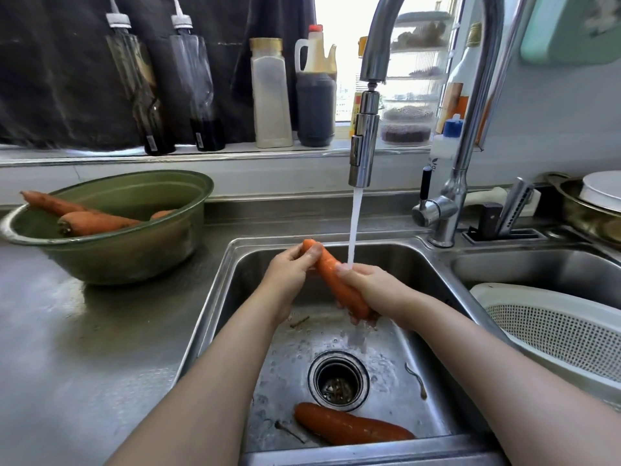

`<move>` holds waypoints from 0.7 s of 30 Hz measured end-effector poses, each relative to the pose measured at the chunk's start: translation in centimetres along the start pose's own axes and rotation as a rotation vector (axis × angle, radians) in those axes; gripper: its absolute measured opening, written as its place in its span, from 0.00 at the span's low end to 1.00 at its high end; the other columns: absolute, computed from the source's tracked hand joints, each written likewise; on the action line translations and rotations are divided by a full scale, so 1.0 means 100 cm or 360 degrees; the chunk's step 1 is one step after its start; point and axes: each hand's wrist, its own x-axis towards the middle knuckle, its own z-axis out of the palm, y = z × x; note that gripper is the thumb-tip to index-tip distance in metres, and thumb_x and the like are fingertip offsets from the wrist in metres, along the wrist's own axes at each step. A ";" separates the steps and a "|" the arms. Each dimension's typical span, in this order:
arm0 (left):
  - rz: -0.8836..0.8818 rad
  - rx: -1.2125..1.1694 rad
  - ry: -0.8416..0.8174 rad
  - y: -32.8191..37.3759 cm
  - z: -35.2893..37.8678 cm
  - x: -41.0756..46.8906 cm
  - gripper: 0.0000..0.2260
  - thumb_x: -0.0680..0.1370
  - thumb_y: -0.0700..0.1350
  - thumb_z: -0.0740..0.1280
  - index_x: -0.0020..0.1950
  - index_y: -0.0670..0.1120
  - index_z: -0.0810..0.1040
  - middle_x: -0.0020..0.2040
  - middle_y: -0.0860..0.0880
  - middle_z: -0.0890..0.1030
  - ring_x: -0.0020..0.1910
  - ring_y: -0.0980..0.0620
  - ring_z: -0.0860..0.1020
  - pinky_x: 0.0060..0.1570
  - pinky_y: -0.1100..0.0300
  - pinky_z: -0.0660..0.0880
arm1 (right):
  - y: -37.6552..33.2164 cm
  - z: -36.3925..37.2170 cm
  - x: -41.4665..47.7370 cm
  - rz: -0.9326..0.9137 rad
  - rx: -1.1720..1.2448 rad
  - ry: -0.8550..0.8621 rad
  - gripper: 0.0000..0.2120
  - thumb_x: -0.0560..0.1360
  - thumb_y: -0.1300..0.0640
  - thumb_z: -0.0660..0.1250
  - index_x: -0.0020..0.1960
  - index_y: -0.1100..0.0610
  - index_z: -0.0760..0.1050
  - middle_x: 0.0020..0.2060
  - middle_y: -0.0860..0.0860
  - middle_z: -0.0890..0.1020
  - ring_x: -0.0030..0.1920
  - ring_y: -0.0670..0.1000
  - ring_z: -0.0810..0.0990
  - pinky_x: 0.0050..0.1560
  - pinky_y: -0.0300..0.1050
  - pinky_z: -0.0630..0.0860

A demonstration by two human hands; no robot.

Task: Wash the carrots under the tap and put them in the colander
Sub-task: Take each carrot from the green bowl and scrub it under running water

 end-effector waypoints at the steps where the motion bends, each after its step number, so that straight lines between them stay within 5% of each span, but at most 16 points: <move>1: -0.0003 -0.0016 0.0007 0.000 0.000 -0.001 0.18 0.82 0.52 0.69 0.70 0.48 0.78 0.56 0.49 0.84 0.53 0.52 0.82 0.70 0.49 0.67 | -0.002 -0.002 -0.001 0.0005 0.0025 -0.0008 0.19 0.86 0.44 0.57 0.56 0.58 0.78 0.39 0.57 0.84 0.30 0.55 0.80 0.28 0.42 0.72; 5: -0.0003 -0.0118 0.0060 0.001 0.008 -0.003 0.14 0.80 0.50 0.71 0.65 0.49 0.79 0.50 0.52 0.84 0.48 0.55 0.81 0.59 0.55 0.70 | -0.004 -0.010 -0.004 0.0090 0.0211 -0.0092 0.21 0.87 0.49 0.55 0.57 0.65 0.78 0.40 0.57 0.86 0.33 0.53 0.83 0.30 0.43 0.77; 9: -0.0005 -0.0159 0.0169 -0.001 0.021 -0.006 0.19 0.76 0.50 0.77 0.64 0.46 0.83 0.55 0.48 0.86 0.57 0.49 0.82 0.63 0.54 0.73 | -0.004 -0.004 -0.005 0.0101 0.0133 0.0045 0.26 0.81 0.38 0.63 0.55 0.62 0.81 0.40 0.57 0.85 0.34 0.54 0.81 0.34 0.46 0.77; 13: -0.0008 -0.0102 0.0096 -0.002 0.025 -0.003 0.16 0.80 0.49 0.72 0.67 0.45 0.82 0.57 0.46 0.86 0.53 0.50 0.82 0.49 0.61 0.77 | -0.009 -0.001 -0.001 0.0205 0.0099 0.0246 0.34 0.80 0.30 0.59 0.54 0.61 0.81 0.36 0.58 0.85 0.31 0.56 0.81 0.31 0.44 0.76; 16: -0.0147 -0.0318 -0.0079 -0.001 0.022 -0.003 0.12 0.83 0.46 0.67 0.66 0.46 0.80 0.61 0.41 0.84 0.55 0.43 0.82 0.62 0.41 0.78 | -0.008 -0.004 -0.001 0.0316 0.0269 0.0189 0.31 0.85 0.35 0.52 0.57 0.62 0.79 0.37 0.59 0.85 0.31 0.57 0.81 0.32 0.46 0.76; 21: -0.0157 -0.0381 0.0104 -0.003 0.019 0.004 0.15 0.78 0.48 0.74 0.63 0.46 0.79 0.60 0.44 0.83 0.61 0.46 0.80 0.70 0.44 0.73 | -0.006 -0.010 -0.004 0.0167 0.0373 -0.0022 0.22 0.85 0.44 0.61 0.61 0.62 0.79 0.45 0.56 0.86 0.38 0.52 0.83 0.34 0.46 0.79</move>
